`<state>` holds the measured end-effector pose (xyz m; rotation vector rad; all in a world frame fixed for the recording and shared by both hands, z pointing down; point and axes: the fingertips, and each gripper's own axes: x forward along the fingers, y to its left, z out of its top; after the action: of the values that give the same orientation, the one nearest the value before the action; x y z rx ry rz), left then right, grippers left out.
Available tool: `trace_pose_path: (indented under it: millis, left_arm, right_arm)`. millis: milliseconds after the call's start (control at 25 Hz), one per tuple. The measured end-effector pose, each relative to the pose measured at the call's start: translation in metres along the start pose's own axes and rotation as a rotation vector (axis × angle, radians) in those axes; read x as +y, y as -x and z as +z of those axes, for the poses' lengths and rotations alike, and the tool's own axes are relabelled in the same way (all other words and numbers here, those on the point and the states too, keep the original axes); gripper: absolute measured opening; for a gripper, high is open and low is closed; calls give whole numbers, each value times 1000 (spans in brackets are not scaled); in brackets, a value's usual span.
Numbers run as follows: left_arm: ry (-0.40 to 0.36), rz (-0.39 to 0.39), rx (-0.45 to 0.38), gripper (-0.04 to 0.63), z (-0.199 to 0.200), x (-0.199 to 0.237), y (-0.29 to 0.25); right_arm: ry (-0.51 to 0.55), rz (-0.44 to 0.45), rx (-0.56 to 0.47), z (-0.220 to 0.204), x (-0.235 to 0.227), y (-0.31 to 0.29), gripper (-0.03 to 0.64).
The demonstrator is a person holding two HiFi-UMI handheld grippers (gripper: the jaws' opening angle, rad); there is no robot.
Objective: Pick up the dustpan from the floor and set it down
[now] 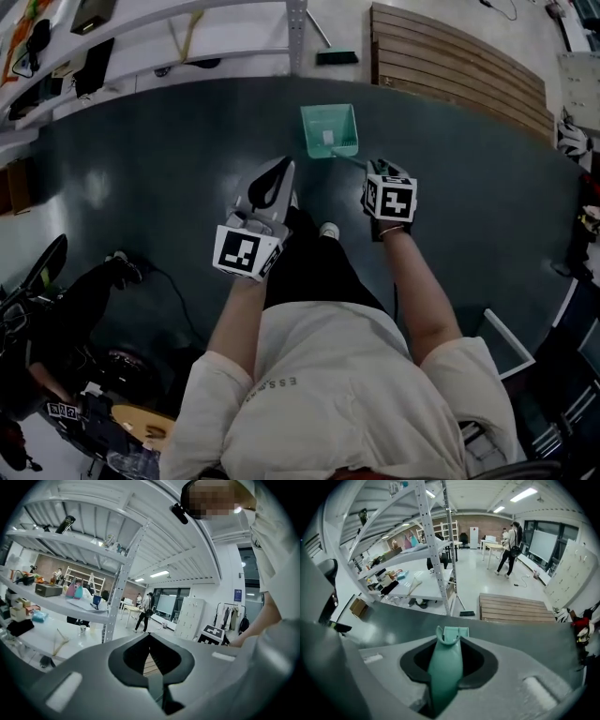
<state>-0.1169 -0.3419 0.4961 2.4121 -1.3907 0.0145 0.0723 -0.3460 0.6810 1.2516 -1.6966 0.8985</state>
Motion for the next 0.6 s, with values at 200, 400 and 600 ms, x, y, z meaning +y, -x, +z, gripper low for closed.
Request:
trace_pose_path:
  millis: [200, 400, 600]
  left_arm:
    - [11, 9, 47, 9, -31, 30, -17]
    - [-13, -13, 114, 9, -64, 44, -26]
    - [4, -15, 114, 9, -74, 48, -29]
  right_arm:
    - [-27, -12, 27, -1, 11, -58, 72]
    - [-10, -13, 49, -6, 26, -89, 72]
    - [-7, -20, 47, -16, 37, -95, 74]
